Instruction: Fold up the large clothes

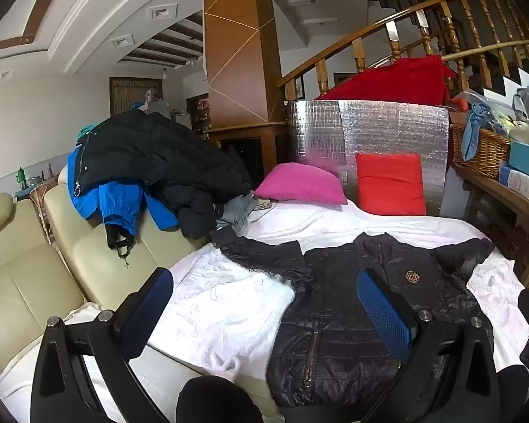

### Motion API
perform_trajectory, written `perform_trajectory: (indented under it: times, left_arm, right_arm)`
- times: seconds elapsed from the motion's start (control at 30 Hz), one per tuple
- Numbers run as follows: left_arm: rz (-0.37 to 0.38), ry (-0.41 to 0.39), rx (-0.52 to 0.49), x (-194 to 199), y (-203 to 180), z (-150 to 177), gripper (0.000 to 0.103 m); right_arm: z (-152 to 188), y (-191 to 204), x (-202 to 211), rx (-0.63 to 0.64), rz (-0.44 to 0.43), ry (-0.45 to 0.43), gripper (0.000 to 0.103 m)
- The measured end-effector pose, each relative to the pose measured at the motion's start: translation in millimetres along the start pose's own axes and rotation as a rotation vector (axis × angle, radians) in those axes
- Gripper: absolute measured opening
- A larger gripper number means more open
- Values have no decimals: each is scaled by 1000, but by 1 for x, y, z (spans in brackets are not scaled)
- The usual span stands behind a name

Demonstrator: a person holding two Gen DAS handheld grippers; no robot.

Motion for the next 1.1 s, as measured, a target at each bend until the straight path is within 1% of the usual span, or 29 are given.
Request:
perform_trajectory:
  times: [0.17,0.27,0.3,0.5,0.83,1.1]
  left_arm:
    - [-20,8,31,-2,13,0,103]
    - [-30,8,40,-1,19,0,103]
    - [-29,13,42,-5,27,2,103]
    - [-40,15,53,-6,37,3,103]
    - [-73,11,67,-4,44,-2,103]
    - [-77,16,68,-4,45,-2,103]
  right_arm:
    - [2,2,-9,4,-1,26,103]
    - [3,6,-11,10,-2,25,103]
    - [2,6,-11,12,-4,25,103]
    - [3,10,-12,17,-10,27,103]
    - [3,13,-13,21,-13,27,103]
    - [5,14,-14,25,-18,30,103]
Point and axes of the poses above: each gripper's, at about its wrist camera, not at the fingertips, and x roughly against the way its jaws point, y to its left, z to its underside, the point moved 9 cm from there along -x, roughly the way its jaws point, and after that the axes turned 6 degrees about -z, right-handed, at the moved point
